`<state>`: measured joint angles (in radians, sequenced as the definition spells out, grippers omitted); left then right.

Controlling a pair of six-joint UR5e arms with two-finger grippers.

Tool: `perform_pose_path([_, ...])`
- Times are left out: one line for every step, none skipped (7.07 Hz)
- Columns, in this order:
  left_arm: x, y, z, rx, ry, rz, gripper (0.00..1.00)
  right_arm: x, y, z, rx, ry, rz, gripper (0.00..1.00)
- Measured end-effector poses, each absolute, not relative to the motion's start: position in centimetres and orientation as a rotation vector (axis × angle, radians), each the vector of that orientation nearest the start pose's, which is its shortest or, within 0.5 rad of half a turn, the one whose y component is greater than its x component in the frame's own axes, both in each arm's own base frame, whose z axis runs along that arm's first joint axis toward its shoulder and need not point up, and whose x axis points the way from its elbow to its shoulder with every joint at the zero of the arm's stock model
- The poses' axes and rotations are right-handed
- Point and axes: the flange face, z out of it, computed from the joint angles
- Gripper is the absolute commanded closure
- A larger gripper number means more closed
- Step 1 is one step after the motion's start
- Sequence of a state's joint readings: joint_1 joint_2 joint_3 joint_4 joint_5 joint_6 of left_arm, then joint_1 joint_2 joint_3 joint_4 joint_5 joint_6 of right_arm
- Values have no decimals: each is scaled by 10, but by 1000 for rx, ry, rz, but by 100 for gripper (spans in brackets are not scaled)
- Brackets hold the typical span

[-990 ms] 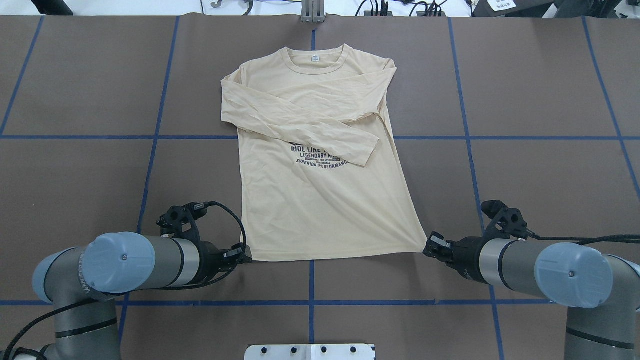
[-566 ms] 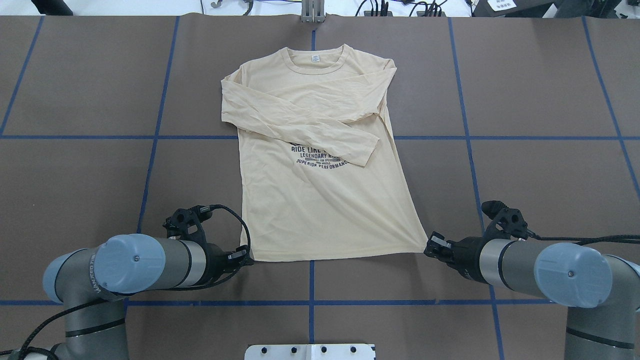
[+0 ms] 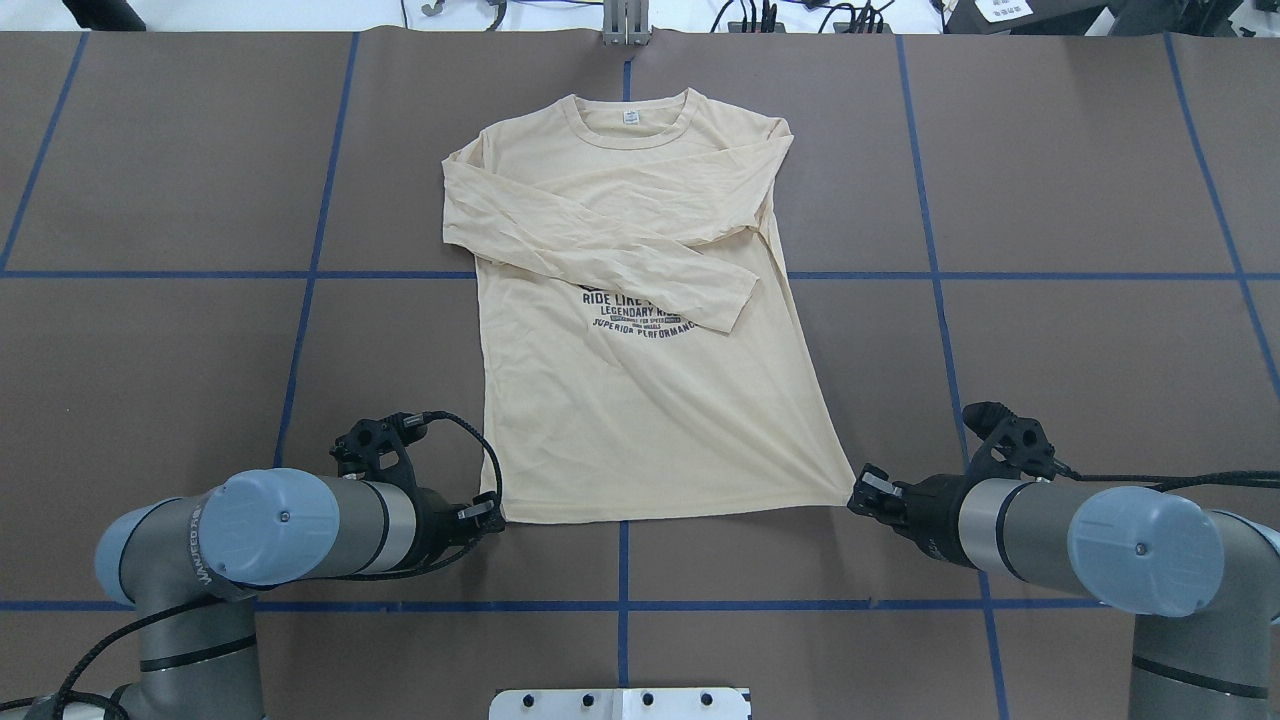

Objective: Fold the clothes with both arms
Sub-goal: 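Grasp the other hem corner nearest the robot with the left gripper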

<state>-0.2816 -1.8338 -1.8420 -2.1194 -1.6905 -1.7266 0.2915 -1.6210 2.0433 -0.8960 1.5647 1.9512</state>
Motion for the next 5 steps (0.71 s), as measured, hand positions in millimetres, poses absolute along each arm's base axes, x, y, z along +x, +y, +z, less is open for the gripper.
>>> perform_pose_path([526,-279,330,-39,1093,-328,100,-412,-264,383,-44,-1115,605,100])
perform_pose_path([525,-280,328,-37,1097,-330,100,-411,-263,384,-43,-1112,605,100])
perform_pose_path([523,-282,326,-34,1103,-334,100,-411,-263,386,-43,-1108,606,100])
perform_pose_path([516,-288,319,-26,1117,-343,100,-411,-263,387,-43,-1106,606,100])
perform_pose_path([504,-293,307,-18,1146,-349,100,-410,-263,386,-42,-1107,606,100])
